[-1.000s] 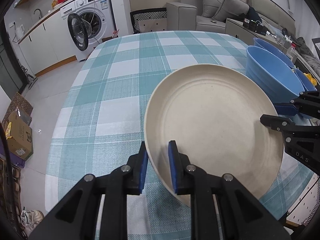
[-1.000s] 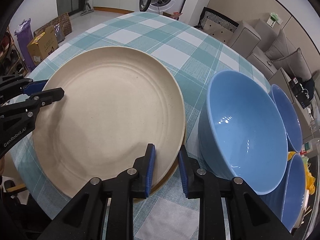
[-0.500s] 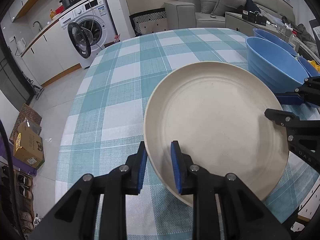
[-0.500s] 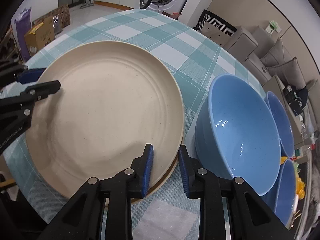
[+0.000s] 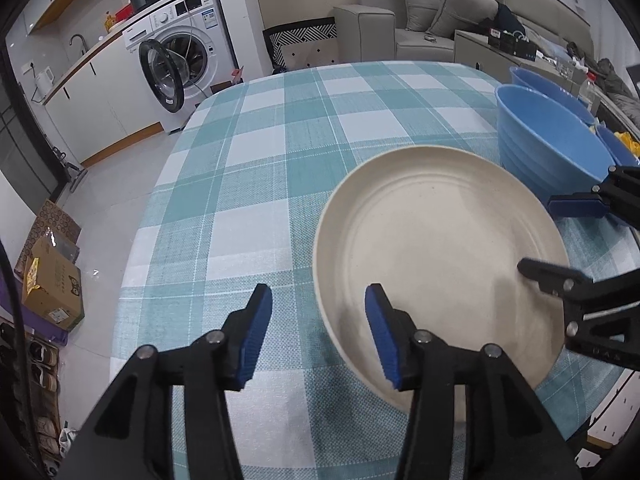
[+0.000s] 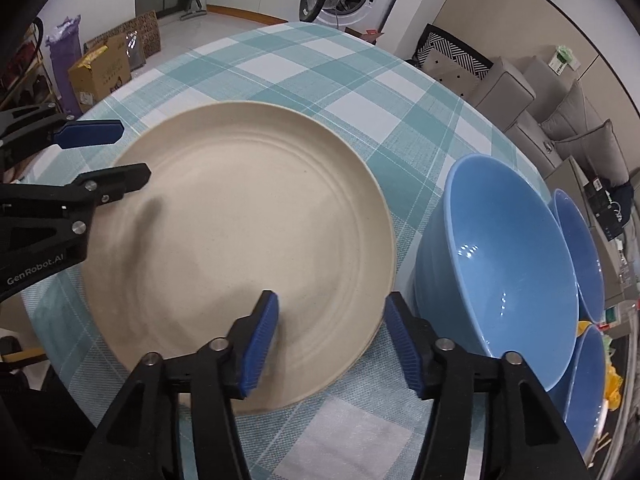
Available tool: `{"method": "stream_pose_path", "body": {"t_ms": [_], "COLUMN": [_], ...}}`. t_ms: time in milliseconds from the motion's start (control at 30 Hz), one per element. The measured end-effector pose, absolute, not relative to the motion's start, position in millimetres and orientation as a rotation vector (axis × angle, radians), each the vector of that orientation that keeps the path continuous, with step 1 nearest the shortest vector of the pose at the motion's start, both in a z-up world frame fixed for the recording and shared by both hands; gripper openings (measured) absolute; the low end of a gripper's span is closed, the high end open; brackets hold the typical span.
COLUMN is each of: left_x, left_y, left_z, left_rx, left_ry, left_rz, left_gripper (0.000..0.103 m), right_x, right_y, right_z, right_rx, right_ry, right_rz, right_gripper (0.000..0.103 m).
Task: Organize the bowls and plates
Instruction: 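Open both grippers to release the plate onto the stack, then pull both grippers back and move them toward the blue bowls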
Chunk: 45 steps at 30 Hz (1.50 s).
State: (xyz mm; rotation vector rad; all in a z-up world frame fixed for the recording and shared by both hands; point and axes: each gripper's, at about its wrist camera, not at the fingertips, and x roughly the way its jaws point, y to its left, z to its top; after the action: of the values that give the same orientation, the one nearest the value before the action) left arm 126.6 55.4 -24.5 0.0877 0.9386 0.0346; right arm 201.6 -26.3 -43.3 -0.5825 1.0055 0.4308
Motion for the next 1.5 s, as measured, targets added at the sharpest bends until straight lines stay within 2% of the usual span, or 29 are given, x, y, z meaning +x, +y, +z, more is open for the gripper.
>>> {"method": "stream_pose_path", "body": {"t_ms": [67, 167, 200, 267, 333, 367, 400, 867, 1233, 1500], "left_x": [125, 122, 121, 120, 117, 115, 113, 111, 135, 154], "left_y": [58, 62, 63, 66, 68, 68, 68, 57, 0, -43], "left_z": [-21, -15, -13, -9, -4, -2, 2, 52, 89, 109], "left_rx": [0.073, 0.055, 0.046, 0.031, 0.018, 0.013, 0.009, -0.062, 0.009, 0.054], "left_ry": [0.931, 0.92, 0.917, 0.908, 0.891, 0.875, 0.858, 0.762, 0.702, 0.673], "left_rz": [0.029, 0.025, 0.023, 0.019, 0.022, 0.024, 0.02, -0.059, -0.164, -0.24], "left_gripper": [0.052, 0.053, 0.054, 0.061, 0.095, 0.101, 0.103, 0.103, 0.103, 0.103], "right_x": [200, 198, 198, 197, 195, 193, 192, 188, 183, 189], "right_y": [-27, -26, -25, -25, -26, -26, -27, -61, -130, -183], "right_z": [-38, -30, -28, -21, -14, -10, -6, 62, 117, 133], "right_rx": [-0.556, -0.526, -0.518, -0.483, -0.445, -0.427, -0.409, -0.236, -0.166, -0.12], "right_ry": [0.997, 0.991, 0.99, 0.981, 0.974, 0.966, 0.956, 0.843, 0.74, 0.716], "right_rz": [0.448, 0.477, 0.489, 0.51, 0.527, 0.539, 0.554, 0.551, 0.46, 0.381], "right_gripper": [0.077, 0.081, 0.086, 0.091, 0.095, 0.099, 0.1, 0.102, 0.102, 0.102]}}
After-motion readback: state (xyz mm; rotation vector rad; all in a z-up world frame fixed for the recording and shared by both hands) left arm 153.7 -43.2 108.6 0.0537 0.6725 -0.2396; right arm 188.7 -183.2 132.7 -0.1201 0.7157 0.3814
